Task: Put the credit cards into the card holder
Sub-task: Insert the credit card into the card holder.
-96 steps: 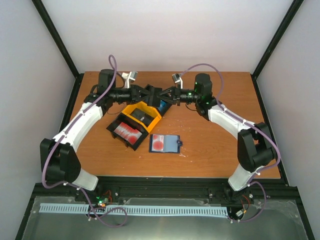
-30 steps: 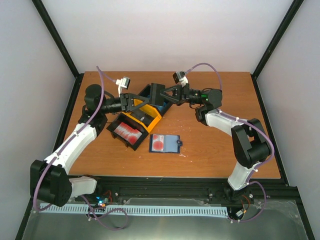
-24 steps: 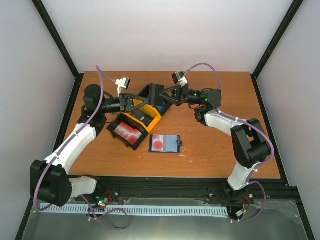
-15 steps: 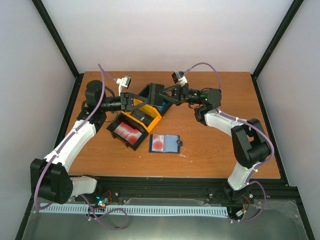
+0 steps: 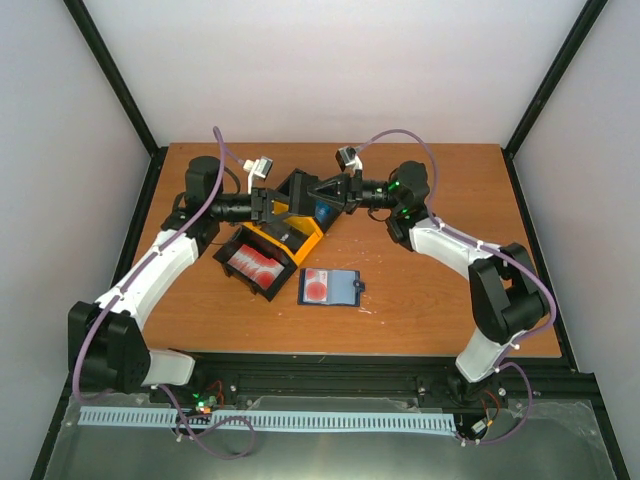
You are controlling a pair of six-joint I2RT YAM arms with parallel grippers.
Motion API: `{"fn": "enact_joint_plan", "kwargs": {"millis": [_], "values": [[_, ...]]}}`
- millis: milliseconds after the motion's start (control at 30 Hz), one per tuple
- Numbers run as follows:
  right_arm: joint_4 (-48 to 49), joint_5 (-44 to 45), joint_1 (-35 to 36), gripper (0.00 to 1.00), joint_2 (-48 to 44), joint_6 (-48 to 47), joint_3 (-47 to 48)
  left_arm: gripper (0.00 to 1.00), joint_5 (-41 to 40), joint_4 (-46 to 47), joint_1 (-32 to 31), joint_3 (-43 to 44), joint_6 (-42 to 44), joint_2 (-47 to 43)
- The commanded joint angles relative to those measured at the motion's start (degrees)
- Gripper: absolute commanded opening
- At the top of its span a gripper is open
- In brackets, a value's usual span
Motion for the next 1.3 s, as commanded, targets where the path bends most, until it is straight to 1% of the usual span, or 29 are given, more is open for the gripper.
{"fn": "enact_joint_plan", "kwargs": {"millis": [0,33,133,167,267,400,567,700,767,900,1000,1067,1100,1167,1200,1267], "values": [[-7.23,2.01,1.04,0.03,-2.98,-6.96,2.25,0.23,1.87,1.42,-0.65,0.48,1.25,0.11],[-7.12,2.36,1.04,0.03,-2.91,-6.72,2.07,0.21,2.12,2.52,-0.57,0.26,0.65,-0.01],[-7.51,3.4,0.83,0.03,-2.88,-6.65,1.51,0.05,2.04,4.55,0.28,-0.59,-1.32,-0.11],[-7.88,3.76,0.67,0.03,-2.89,-6.69,1.21,0.01,2.08,5.27,0.83,-1.08,-2.23,-0.23],[-7.86,4.66,-0.26,0.04,-2.89,-6.18,-0.17,0.01,1.91,7.32,2.51,-2.54,-4.47,-0.99],[-7.18,5.54,-1.74,0.07,-2.84,-5.2,-1.99,0.01,1.54,7.07,3.08,-2.72,-5.16,-1.58],[-5.77,6.33,-2.64,0.08,-2.4,-3.36,-3.37,0.01,0.5,6.84,3.77,-2.92,-6.44,-1.67],[-3.88,6.66,-2.65,0.05,-1.72,-1.79,-4.05,0.01,-0.04,6.55,3.92,-2.58,-6.86,-1.44],[-3.75,6.94,-3.07,0.03,-1.72,-1.48,-4.51,0.01,-1.14,3.73,4.2,-1.82,-5.35,-1.27],[-5.58,7.81,-5.73,0.03,-3.3,-3.33,-6.66,0.01,-4.86,-2.01,6.15,-1.1,-1.9,-2.0],[-13.1,8.01,-8.6,0.03,-5.98,-8.47,-8.49,0.0,-9.49,-7.16,6.82,-0.82,2.03,-3.15],[-20.35,7.91,-9.86,0.03,-8.07,-13.76,-9.12,0.01,-11.57,-10.73,6.78,-1.67,3.44,-3.75],[-26.06,8.02,-10.15,0.03,-9.2,-17.65,-9.17,0.01,-12.7,-11.41,6.32,-2.62,3.82,-4.1],[-40.99,9.76,-10.21,0.03,-11.73,-27.64,-7.92,0.01,-16.04,-11.86,4.83,-5.55,3.7,-5.22],[-48.5,11.17,-10.22,0.03,-12.58,-32.86,-7.23,0.01,-17.73,-11.65,3.76,-6.99,3.42,-5.57],[-60.21,14.6,-10.21,0.03,-14.18,-41.1,-6.4,0.01,-21.79,-11.44,0.51,-9.34,2.44,-5.88]]}}
